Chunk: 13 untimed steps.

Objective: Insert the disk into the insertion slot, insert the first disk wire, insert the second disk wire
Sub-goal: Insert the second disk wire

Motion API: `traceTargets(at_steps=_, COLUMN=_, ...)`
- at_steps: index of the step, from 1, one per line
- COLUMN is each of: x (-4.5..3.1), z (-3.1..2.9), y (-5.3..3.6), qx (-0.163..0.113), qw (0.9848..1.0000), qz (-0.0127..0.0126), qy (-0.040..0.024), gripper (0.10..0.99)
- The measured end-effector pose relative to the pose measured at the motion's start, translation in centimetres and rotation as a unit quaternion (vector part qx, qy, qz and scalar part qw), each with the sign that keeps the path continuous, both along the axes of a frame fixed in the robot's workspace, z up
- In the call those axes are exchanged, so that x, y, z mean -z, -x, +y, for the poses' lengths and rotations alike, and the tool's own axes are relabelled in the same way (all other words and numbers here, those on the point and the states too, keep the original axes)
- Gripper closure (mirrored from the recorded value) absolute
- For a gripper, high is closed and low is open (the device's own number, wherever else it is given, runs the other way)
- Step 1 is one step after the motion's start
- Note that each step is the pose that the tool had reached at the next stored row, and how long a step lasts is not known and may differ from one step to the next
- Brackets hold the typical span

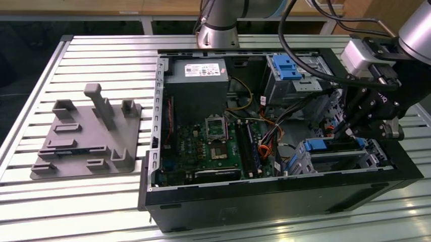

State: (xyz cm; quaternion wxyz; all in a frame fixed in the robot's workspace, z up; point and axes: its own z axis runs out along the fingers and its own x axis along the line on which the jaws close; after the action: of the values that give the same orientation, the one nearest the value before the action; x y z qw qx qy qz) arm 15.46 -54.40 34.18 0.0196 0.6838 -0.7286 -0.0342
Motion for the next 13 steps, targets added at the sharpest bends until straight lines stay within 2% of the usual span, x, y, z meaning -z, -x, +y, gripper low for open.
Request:
traceTargets(at_steps=3, x=0.0, z=0.42, y=0.0, qx=0.0, qw=1.0, qz=0.0002, qy=0.0079, gripper=0.945)
traceTargets(at_steps=5, x=0.0, z=0.61, y=0.0, qx=0.0, qw=0.9999, qz=0.0002, qy=0.0107, gripper=0.945)
traceTargets(at_steps=13, x=0.0, z=0.59, y=0.0, qx=0.0, qw=0.9999, qz=0.0003, qy=0.0109, gripper=0.945)
